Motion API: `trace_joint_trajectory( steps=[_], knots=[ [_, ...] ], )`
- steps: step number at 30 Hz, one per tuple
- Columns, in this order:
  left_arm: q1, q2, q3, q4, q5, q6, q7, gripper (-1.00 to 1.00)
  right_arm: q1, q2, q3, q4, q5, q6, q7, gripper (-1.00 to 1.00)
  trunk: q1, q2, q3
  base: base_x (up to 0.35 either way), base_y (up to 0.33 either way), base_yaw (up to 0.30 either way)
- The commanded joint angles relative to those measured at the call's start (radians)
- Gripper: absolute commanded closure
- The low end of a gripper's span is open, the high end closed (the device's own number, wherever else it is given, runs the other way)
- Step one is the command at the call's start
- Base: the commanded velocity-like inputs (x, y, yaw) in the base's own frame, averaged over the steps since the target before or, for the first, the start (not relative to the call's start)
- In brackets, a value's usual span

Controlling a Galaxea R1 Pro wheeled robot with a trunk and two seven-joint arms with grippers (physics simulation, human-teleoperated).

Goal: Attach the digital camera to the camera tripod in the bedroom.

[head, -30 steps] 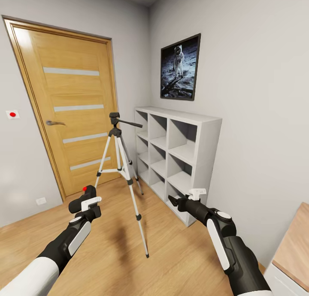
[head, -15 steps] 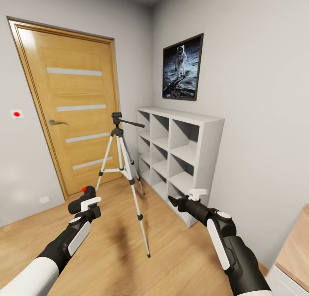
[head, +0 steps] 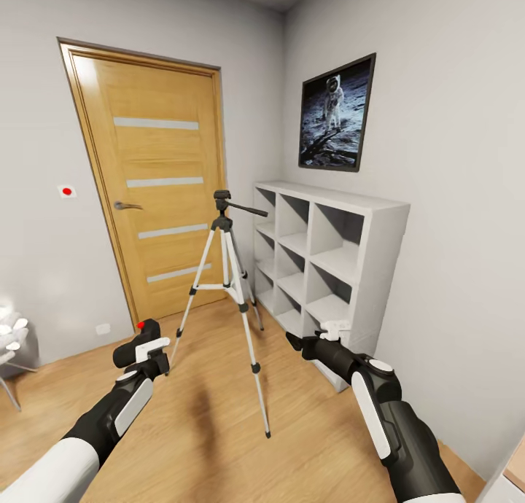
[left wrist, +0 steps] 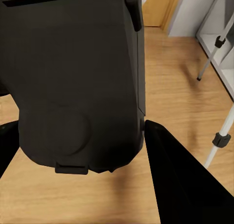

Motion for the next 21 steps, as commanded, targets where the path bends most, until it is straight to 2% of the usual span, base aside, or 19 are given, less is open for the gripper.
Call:
trace_joint_trajectory(
  steps=[1,21],
  knots=[
    [-0.001,0.001,-0.007,-0.003,0.004,0.004,0.008,1.0,-0.001,0.001,-0.001,0.0,-0.007,0.006,0.0,-1.0,0.0,-0.001,-0.001,0.0,0.0,0.013],
    [-0.001,-0.002,-0.007,0.022,0.005,0.004,0.008,1.0,-0.001,0.0,-0.002,0.002,-0.01,0.007,0.001,-1.0,0.0,-0.001,-0.001,0.0,0.0,0.001]
  ],
)
